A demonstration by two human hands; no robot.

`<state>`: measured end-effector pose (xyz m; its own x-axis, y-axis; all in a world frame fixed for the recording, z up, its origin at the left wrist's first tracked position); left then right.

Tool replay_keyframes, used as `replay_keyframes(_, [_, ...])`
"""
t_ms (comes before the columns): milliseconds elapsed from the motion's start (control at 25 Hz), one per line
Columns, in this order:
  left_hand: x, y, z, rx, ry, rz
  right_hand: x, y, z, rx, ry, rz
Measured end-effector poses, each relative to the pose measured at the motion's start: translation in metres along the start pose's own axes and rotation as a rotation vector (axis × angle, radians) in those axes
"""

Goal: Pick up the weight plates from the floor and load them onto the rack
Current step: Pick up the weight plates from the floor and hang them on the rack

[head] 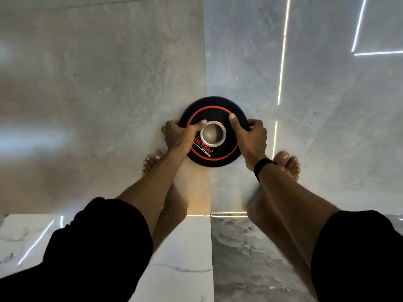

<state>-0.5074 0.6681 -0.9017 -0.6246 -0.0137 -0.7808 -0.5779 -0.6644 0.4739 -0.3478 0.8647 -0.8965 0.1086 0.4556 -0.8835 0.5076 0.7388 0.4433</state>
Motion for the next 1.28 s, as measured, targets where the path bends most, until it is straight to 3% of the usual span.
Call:
replay_keyframes(280, [-0.064,0.010,0.036,-0.111,0.008,-0.202,-0.044,0.034,0.000,0.174,-0.105,-0.144])
replay_keyframes(440, [-0.142,0.047,0.104,-0.020,-0.088,-0.339,-0.126,0.094,0.004,0.071,-0.098,-0.165])
replay_keyframes(640, [-0.275,0.126,0.196,0.068,-0.192,-0.392,-0.294,0.188,-0.038,0.217,0.078,-0.197])
replay_keyframes(800, [-0.395,0.192,0.287,0.087,-0.379,-0.385,-0.436,0.268,-0.078,0.382,0.258,-0.192])
replay_keyframes(1000, [-0.512,0.240,0.386,0.109,-0.646,-0.356,-0.549,0.353,-0.107,0.500,0.454,-0.163])
replay_keyframes(1280, [-0.672,0.232,0.538,0.076,-1.078,-0.391,-0.668,0.529,-0.149,0.624,0.755,0.041])
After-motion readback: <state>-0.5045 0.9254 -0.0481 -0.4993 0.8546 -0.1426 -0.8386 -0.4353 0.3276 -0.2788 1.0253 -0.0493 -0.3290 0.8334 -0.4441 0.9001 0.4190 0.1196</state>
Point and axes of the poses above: each hand's wrist, its own x-axis towards the middle knuckle, its own y-axis out of the back of the hand, z = x × y, the point moved 10 cm from there along x, towards the middle knuckle, and after that the axes turned 12 degrees about -y, right-handed, at the moved point
